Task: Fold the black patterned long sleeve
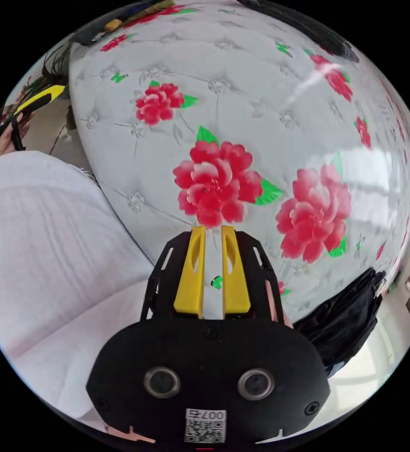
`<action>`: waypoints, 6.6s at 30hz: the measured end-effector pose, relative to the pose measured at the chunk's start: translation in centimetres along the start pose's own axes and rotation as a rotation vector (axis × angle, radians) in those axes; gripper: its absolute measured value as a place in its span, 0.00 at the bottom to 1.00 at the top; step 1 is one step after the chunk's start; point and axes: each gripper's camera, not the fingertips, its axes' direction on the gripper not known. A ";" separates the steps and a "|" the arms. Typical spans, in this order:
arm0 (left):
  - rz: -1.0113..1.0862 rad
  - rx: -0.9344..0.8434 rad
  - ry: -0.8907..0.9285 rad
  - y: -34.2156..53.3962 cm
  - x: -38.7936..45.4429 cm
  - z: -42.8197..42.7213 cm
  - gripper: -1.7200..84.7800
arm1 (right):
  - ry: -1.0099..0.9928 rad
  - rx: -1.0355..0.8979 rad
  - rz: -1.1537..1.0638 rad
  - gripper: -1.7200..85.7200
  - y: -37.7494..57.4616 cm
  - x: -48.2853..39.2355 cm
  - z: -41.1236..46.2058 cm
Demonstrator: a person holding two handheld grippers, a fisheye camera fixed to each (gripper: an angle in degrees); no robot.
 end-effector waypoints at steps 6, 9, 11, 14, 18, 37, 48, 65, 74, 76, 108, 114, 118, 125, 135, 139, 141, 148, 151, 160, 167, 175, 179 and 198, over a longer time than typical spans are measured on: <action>0.345 -0.167 -0.067 -7.4 16.9 10.9 0.01 | -0.019 0.083 0.108 0.06 2.3 -0.4 1.8; 0.463 -0.209 -0.148 -8.7 24.3 15.2 0.01 | -0.140 0.157 0.211 0.06 3.1 1.8 0.2; 0.487 -0.231 -0.171 -9.1 28.1 17.7 0.01 | -0.290 0.266 0.268 0.07 4.9 4.3 -0.8; 0.496 -0.288 -0.216 -9.1 33.4 22.3 0.01 | -0.324 0.432 0.470 0.08 10.8 9.0 -2.3; 0.497 -0.341 -0.403 -7.6 38.7 27.8 0.01 | -0.154 0.632 0.833 0.10 24.3 16.2 -4.4; 0.045 -0.384 -0.459 -5.9 36.7 32.3 0.01 | -0.190 0.509 1.489 0.03 60.1 35.1 -1.3; 0.310 0.052 0.103 -4.3 40.4 20.9 0.15 | -0.338 1.512 0.759 0.02 55.7 14.2 -22.2; 0.410 0.105 0.355 -2.1 27.9 15.7 0.21 | -0.553 1.525 -0.070 0.02 32.9 -11.0 -35.5; 0.125 0.021 0.338 -3.8 8.0 18.5 0.20 | -0.623 1.012 -0.121 0.05 15.2 -15.2 -24.7; 0.085 0.005 0.322 -4.6 3.9 19.0 0.19 | -0.470 0.995 -0.087 0.05 13.7 -14.6 -24.3; 0.084 -0.053 0.363 -20.1 -4.8 25.2 0.20 | 0.064 1.164 0.241 0.02 -7.4 -13.4 -23.9; 0.278 -0.097 0.334 -24.0 3.5 27.3 0.21 | 0.193 1.333 0.403 0.02 1.6 -18.5 -24.6; 0.221 -0.065 0.362 -30.2 5.8 28.8 0.24 | 0.207 1.383 0.446 0.02 5.2 -21.5 -24.1; 0.232 0.023 0.379 -38.8 14.2 26.2 0.09 | 0.238 1.467 0.498 0.02 10.8 -25.7 -25.7; 0.600 0.346 0.323 -38.5 19.5 -6.9 0.04 | 0.443 1.615 0.654 0.02 27.5 -30.9 -31.9; 0.775 0.459 0.217 -34.5 22.7 -19.2 0.05 | 0.612 1.766 0.590 0.02 32.9 -38.6 -34.3; 0.822 0.508 0.191 -32.0 24.3 -24.0 0.05 | 0.671 1.827 0.578 0.02 34.2 -41.5 -34.7; 0.714 0.370 0.099 -31.5 26.0 -22.7 0.06 | 0.600 1.774 0.607 0.02 33.5 -43.8 -35.1; 0.643 0.337 0.048 -31.8 25.7 -19.8 0.06 | 0.509 1.739 0.613 0.02 32.6 -43.0 -35.1; 0.500 0.372 0.099 -27.2 28.7 -21.0 0.03 | 0.386 1.569 0.735 0.02 33.1 -40.9 -33.7; 0.647 0.873 -0.180 -13.2 39.0 -37.7 0.02 | 0.417 1.765 0.662 0.02 43.6 -46.2 -34.3; 0.728 1.139 -0.360 -15.9 46.5 -41.9 0.03 | 0.696 1.762 0.645 0.03 45.6 -41.3 -43.4; 0.647 0.803 -0.377 -36.6 46.8 -32.5 0.09 | 0.643 1.560 0.701 0.04 37.9 -25.9 -49.4; 0.064 -0.269 -0.228 -25.2 21.4 27.3 0.15 | -0.148 0.568 0.972 0.04 23.4 -1.9 -9.6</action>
